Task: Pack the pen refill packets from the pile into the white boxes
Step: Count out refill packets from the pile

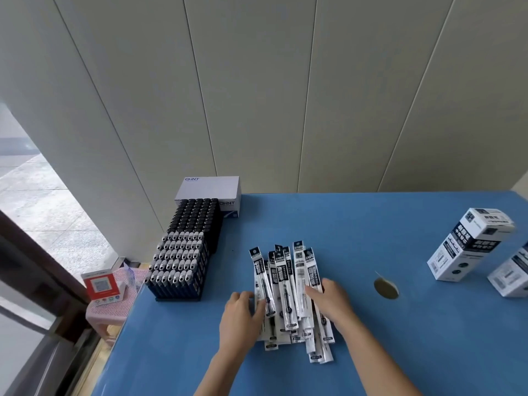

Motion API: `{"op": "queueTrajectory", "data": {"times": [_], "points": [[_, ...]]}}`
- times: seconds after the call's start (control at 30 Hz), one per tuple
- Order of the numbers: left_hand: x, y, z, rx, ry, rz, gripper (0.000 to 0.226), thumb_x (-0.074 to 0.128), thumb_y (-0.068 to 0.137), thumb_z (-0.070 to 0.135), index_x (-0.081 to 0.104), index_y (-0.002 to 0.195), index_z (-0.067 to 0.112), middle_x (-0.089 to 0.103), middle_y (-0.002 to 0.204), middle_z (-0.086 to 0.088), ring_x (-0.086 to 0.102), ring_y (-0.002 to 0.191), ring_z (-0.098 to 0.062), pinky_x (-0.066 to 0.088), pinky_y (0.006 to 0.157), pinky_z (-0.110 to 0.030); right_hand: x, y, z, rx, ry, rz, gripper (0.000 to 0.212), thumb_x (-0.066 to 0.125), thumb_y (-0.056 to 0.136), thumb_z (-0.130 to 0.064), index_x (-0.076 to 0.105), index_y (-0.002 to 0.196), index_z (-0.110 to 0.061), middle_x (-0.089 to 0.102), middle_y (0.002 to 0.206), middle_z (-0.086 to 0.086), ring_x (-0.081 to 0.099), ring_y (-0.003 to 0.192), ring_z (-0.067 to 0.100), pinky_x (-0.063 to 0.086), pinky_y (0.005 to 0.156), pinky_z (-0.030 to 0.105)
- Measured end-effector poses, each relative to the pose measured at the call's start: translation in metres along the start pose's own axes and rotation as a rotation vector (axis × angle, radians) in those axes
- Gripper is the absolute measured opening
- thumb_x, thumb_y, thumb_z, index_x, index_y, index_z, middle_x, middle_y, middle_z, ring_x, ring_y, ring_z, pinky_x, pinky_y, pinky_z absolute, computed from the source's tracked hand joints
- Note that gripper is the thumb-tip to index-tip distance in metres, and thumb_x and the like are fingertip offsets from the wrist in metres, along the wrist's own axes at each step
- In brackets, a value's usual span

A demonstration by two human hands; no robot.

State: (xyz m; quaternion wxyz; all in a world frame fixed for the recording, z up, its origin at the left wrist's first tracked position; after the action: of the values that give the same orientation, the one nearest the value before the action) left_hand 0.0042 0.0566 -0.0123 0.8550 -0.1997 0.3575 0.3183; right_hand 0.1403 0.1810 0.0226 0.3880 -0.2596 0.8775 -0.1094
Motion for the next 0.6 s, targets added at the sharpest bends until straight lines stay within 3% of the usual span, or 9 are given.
{"op": "queueTrajectory", "data": {"times": [0.13,0.27,0.4,0.5,0.6], "points": [[0.008,0.007,0.006,-0.059,0.064,0.007,0.043,0.051,0.088,0.049,0.051,0.114,0.014,0.051,0.112,0.000,0.050,0.104,-0.018,0.043,0.080,-0.027,-0.008,0.002,0.006,0.022,0.060,-0.033,0.058,0.042,0.097,-0.029,0.023,0.140,0.004,0.029,0.149,0.018,0.031,0.136,0.031,0.030,0.108,0.037],[0.012,0.013,0.013,-0.098,0.160,0.009,0.045,0.055,0.083,0.054,0.049,0.102,0.013,0.050,0.105,0.001,0.049,0.102,-0.019,0.041,0.080,-0.029,-0.009,0.002,0.014,0.078,0.174,-0.065,0.063,0.042,0.097,-0.029,0.013,0.144,0.001,0.018,0.154,0.015,0.021,0.141,0.030,0.024,0.112,0.039],[0.010,0.020,0.016,-0.145,0.135,-0.013,0.038,0.057,0.082,0.040,0.035,0.063,0.015,0.045,0.080,0.002,0.045,0.080,-0.020,0.034,0.065,-0.030,-0.009,0.001,0.020,0.100,0.265,-0.082,0.065,0.042,0.097,-0.024,0.005,0.146,-0.002,0.010,0.156,0.012,0.014,0.143,0.028,0.020,0.113,0.039],[0.008,0.024,0.014,-0.162,0.109,-0.024,0.041,0.057,0.078,0.027,0.025,0.056,0.015,0.033,0.060,0.003,0.033,0.061,-0.018,0.022,0.051,-0.027,-0.008,-0.001,0.021,0.102,0.244,-0.067,0.069,0.042,0.096,-0.034,0.007,0.146,-0.003,0.016,0.155,0.013,0.021,0.141,0.029,0.024,0.112,0.040],[0.004,0.026,0.017,-0.176,0.086,-0.061,0.041,0.057,0.072,0.021,0.021,0.054,0.017,0.023,0.053,0.002,0.021,0.052,-0.016,0.013,0.049,-0.025,-0.006,-0.001,0.018,0.087,0.161,-0.019,0.091,0.055,0.085,-0.051,0.008,0.145,-0.002,0.021,0.153,0.014,0.027,0.139,0.029,0.031,0.109,0.039]]}}
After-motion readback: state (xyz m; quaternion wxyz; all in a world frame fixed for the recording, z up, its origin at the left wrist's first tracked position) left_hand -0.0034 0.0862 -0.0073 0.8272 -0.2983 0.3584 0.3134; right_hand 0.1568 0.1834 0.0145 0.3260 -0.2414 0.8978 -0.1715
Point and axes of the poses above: each hand's wrist, its own y-axis towards the middle knuckle, its own x-axis out of the palm, z = x × y, the point moved 2 cm from there along y, towards the middle knuckle
